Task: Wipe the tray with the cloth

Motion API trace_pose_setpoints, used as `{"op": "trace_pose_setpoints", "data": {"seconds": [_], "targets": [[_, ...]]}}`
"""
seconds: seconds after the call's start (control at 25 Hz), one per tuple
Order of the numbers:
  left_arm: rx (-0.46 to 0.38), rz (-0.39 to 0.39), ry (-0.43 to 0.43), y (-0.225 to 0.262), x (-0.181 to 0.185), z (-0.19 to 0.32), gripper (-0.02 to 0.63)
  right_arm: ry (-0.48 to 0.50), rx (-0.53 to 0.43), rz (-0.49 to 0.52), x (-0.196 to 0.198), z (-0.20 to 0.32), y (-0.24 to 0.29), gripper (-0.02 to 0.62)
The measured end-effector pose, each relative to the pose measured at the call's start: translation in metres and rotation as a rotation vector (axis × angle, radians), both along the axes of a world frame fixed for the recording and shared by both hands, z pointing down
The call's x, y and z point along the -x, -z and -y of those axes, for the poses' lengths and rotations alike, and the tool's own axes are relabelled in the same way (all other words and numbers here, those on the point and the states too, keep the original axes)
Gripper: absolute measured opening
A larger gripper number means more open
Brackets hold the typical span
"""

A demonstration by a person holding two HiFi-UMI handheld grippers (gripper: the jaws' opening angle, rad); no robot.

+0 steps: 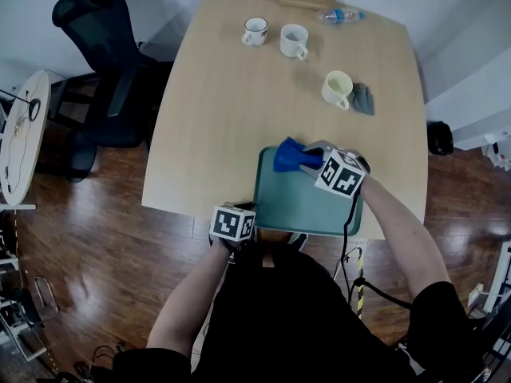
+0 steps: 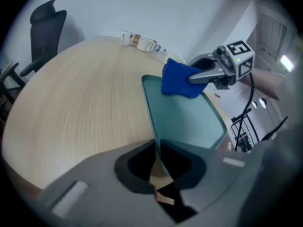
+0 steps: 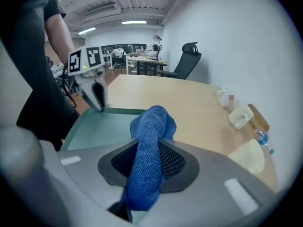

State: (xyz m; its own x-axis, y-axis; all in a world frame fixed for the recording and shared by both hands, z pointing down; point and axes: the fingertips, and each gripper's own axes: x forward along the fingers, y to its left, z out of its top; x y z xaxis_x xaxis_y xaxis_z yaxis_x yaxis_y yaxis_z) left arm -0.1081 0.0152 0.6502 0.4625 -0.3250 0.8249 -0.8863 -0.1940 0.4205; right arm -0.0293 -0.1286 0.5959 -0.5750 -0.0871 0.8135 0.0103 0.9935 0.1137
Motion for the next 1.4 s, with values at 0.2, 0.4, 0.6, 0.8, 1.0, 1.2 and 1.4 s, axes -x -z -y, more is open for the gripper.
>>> {"op": "trace_pose_setpoints", "data": {"seconds": [0.2,0.4,0.6,0.8,1.0,1.2,1.4], "targets": [[0.008,-0.010,0.024,0.000,0.000,0.001,0.034,0.046,-0.028,-0.057,-0.002,0.001,-0.015,0.107],[0.010,-0.012,0.026,0.000,0.003,0.000,0.034,0.148,0.040,-0.031,-0.001,-0.072,-0.022,0.107],[0.001,-0.002,0.040,0.000,0.004,-0.001,0.034,0.261,0.114,-0.025,-0.007,-0.149,-0.026,0.107],[-0.001,0.004,0.039,-0.001,0.002,0.000,0.034,0.264,0.279,0.024,-0.012,-0.188,-0.019,0.107],[-0.003,0.006,0.038,-0.001,0.002,0.000,0.034,0.041,0.286,0.100,-0.023,-0.112,-0.003,0.107],[-0.006,0.001,0.049,0.000,0.002,0.000,0.034,-0.073,-0.005,0.005,-0.043,-0.001,0.004,0.107],[-0.010,0.003,0.051,0.000,0.002,0.001,0.034,-0.068,-0.064,-0.034,-0.048,0.026,-0.012,0.107]]}}
